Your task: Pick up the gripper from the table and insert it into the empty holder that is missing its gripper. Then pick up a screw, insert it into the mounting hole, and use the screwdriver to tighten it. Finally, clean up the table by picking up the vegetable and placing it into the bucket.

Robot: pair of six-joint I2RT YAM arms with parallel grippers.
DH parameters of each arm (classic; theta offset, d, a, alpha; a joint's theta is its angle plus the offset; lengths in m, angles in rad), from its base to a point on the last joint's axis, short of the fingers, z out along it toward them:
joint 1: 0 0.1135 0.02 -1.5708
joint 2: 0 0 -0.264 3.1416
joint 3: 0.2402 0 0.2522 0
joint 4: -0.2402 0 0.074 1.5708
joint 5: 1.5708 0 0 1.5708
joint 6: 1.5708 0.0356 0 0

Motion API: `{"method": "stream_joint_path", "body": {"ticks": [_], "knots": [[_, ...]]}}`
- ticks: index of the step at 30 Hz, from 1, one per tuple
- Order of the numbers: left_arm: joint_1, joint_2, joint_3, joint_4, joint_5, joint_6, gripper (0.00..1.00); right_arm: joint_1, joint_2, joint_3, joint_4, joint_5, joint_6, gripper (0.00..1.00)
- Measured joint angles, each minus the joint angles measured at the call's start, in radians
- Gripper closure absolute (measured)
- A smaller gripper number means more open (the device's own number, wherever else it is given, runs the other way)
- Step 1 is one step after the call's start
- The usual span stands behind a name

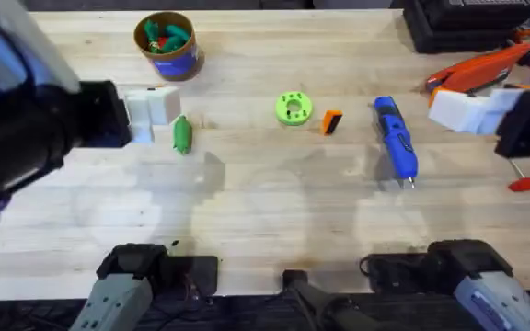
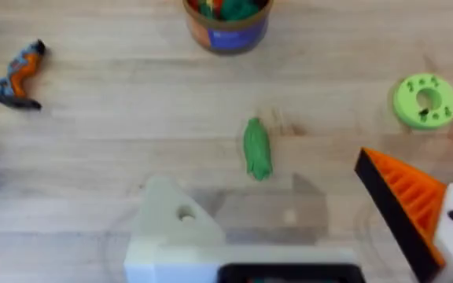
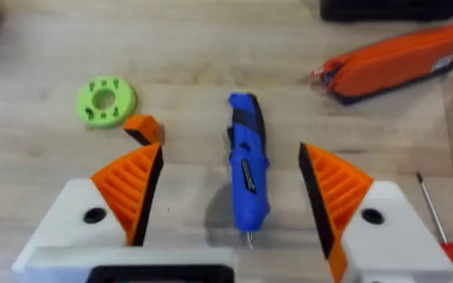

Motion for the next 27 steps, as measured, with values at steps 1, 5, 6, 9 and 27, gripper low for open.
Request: {"method": "stream_joint_path", "body": {"ticks": [1, 5, 6, 9, 27], "knots": [[0.0, 0.034, 0.019, -0.024, 0.0, 0.0, 0.015, 0.0, 0.036, 0.022, -0.024, 0.0, 0.0, 0.011], [0.0, 0.14, 0.06, -0.066, 0.0, 0.0, 0.015, 0.0, 0.15, 0.084, -0.094, 0.0, 0.0, 0.011], [0.0, 0.164, 0.062, -0.069, 0.0, 0.0, 0.016, 0.0, 0.175, 0.092, -0.111, 0.0, 0.0, 0.011], [0.0, 0.211, 0.062, -0.073, 0.007, 0.0, 0.015, 0.0, 0.234, 0.097, -0.158, 0.0, 0.0, 0.011], [-0.003, 0.302, 0.063, -0.079, 0.028, -0.03, 0.015, 0.0, 0.334, 0.097, -0.175, 0.0, 0.0, 0.01]]}}
